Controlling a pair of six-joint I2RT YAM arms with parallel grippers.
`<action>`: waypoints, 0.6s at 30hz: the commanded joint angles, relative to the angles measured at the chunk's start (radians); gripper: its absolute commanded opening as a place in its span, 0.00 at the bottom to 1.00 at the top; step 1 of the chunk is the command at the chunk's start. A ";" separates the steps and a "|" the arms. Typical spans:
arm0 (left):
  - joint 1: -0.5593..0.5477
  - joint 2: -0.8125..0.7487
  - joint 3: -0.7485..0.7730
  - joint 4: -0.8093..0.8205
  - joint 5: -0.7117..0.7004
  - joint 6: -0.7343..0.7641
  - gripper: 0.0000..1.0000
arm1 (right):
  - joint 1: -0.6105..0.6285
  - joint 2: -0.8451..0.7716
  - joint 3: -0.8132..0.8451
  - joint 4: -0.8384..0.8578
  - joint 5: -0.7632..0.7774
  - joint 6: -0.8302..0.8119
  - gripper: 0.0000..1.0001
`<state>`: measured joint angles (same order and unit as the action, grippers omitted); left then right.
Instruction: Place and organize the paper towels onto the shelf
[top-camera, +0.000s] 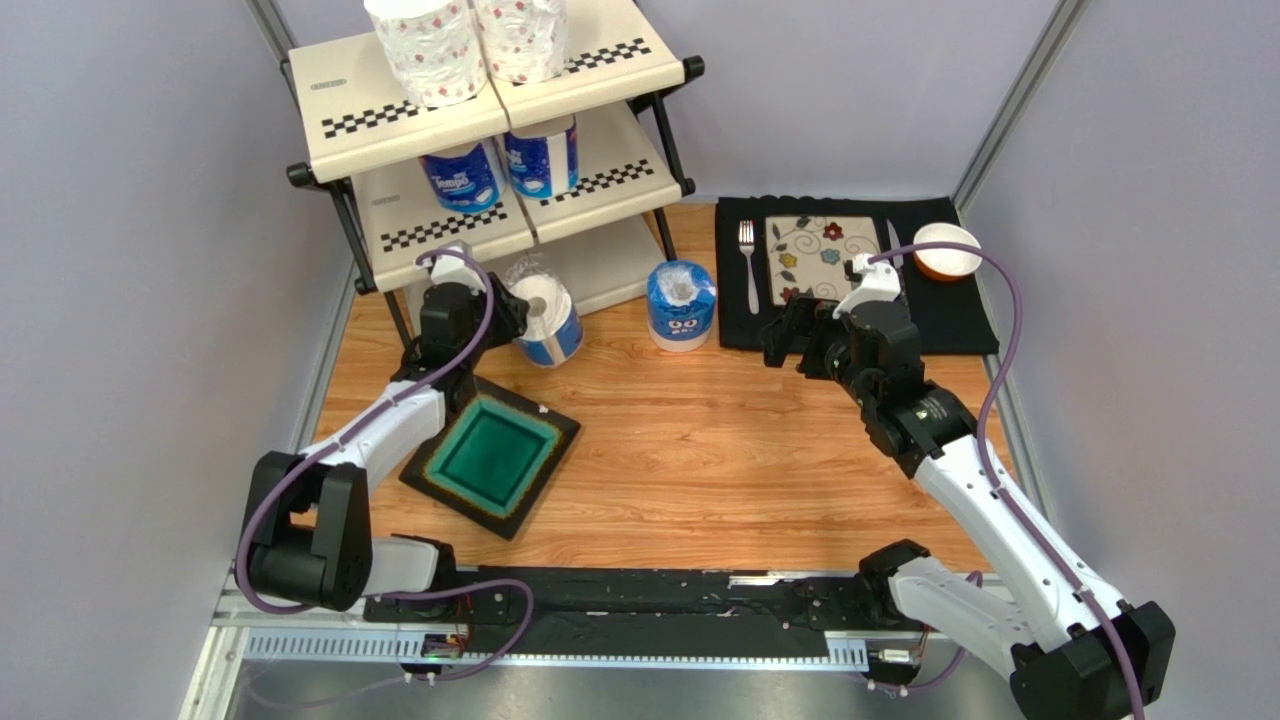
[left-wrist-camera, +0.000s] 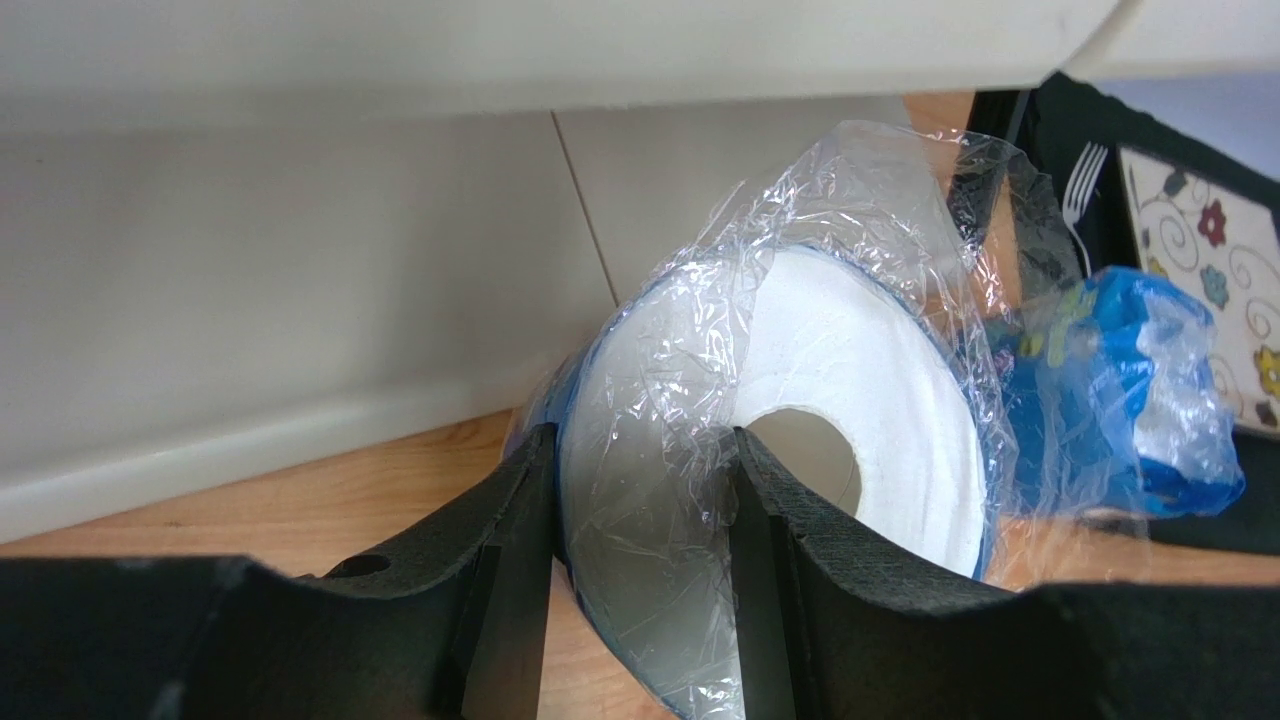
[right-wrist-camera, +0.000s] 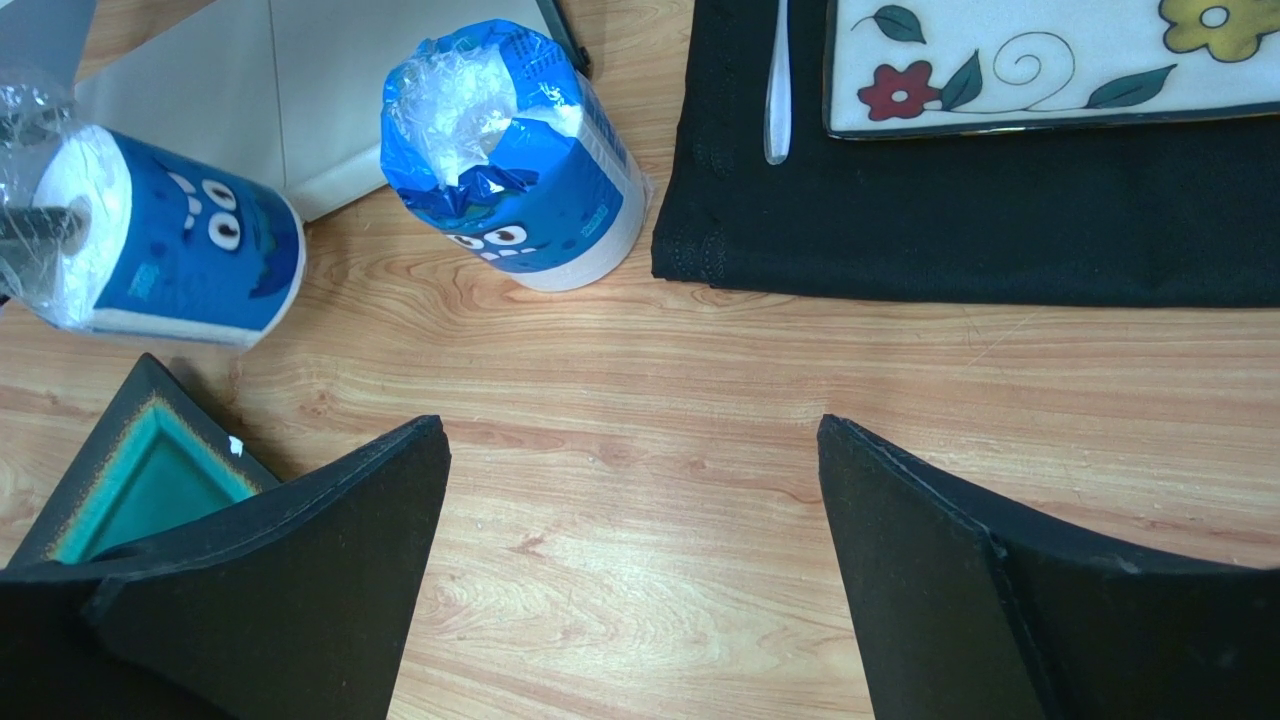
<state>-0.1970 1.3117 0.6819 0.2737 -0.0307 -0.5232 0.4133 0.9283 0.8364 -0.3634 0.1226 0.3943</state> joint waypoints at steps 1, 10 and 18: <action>-0.005 0.017 0.048 0.137 -0.081 -0.054 0.26 | 0.001 -0.006 0.003 0.001 0.011 -0.015 0.97; -0.005 -0.038 -0.008 0.179 -0.276 -0.021 0.26 | 0.001 0.000 -0.003 0.007 0.009 -0.014 0.97; -0.009 -0.028 -0.045 0.254 -0.411 -0.032 0.26 | -0.001 0.003 -0.007 0.009 0.005 -0.012 0.97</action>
<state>-0.2001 1.3186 0.6464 0.3660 -0.3325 -0.5373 0.4133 0.9314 0.8314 -0.3634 0.1226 0.3943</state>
